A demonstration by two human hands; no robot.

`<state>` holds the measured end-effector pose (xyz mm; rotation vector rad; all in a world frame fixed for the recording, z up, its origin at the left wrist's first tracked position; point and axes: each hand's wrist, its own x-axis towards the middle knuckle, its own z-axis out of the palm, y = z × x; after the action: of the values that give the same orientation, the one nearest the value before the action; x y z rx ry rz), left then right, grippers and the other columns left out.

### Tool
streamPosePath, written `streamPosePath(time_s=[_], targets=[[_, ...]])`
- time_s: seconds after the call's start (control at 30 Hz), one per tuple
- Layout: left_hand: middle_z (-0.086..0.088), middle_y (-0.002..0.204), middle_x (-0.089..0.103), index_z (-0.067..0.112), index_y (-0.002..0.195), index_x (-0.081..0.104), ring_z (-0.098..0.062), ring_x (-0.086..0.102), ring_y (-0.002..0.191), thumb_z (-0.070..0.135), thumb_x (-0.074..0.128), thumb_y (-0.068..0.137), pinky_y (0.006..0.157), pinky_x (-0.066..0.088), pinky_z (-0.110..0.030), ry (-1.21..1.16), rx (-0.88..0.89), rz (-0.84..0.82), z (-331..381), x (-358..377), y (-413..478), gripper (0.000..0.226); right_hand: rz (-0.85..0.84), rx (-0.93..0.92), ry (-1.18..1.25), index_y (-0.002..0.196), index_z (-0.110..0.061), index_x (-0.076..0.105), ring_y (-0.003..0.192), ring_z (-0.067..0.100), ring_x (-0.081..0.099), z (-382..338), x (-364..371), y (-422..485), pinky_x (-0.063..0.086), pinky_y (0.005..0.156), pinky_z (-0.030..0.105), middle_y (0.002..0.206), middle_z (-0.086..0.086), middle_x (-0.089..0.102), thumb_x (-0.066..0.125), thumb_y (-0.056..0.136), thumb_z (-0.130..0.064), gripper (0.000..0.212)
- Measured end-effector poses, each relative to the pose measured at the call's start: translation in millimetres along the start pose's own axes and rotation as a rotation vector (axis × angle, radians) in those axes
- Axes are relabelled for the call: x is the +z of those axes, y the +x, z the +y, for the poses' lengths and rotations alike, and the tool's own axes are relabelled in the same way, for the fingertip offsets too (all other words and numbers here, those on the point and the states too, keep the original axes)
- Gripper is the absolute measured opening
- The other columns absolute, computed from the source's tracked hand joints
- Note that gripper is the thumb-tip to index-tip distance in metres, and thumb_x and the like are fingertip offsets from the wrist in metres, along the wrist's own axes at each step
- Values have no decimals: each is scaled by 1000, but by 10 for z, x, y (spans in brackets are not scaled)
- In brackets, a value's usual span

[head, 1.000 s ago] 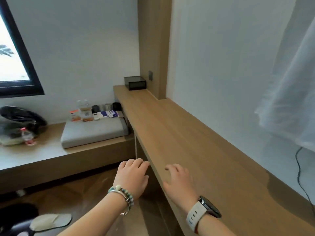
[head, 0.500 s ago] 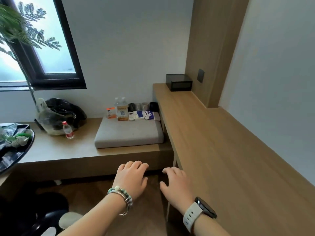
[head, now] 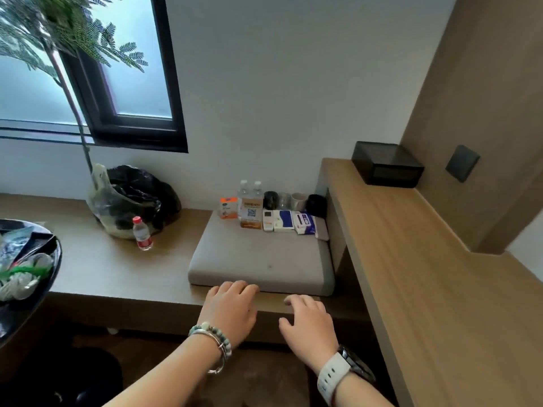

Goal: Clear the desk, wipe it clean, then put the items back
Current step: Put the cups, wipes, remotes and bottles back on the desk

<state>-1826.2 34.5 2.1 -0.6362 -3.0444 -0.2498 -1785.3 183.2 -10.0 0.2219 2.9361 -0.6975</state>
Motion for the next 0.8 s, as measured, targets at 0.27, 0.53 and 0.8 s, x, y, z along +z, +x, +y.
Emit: streamPosePath(time_s=[0.27,0.53,0.8], targets=[[10,139,42,31,138,37,-14,38,128,34,41,95,106,28,-28,-47,13,-89,-937,52,1508,43,-77,48,32,135,-30,40,129,14,35,-374,-43,1665,31,105,30,140,-8,41,42,94,-35,41],[9,141,40,31,140,34,-14,35,131,37,41,95,108,28,-30,-21,21,-155,-1339,164,3018,45,-103,69,93,136,-29,39,129,14,36,-261,-148,3189,31,106,30,141,-8,40,46,95,-34,42],[8,139,42,29,137,38,-16,37,128,35,42,94,105,30,-30,-76,-58,-215,-1519,321,4454,44,-142,36,123,131,-28,44,124,15,41,-108,-343,4736,35,104,30,136,-6,45,46,95,-35,37]])
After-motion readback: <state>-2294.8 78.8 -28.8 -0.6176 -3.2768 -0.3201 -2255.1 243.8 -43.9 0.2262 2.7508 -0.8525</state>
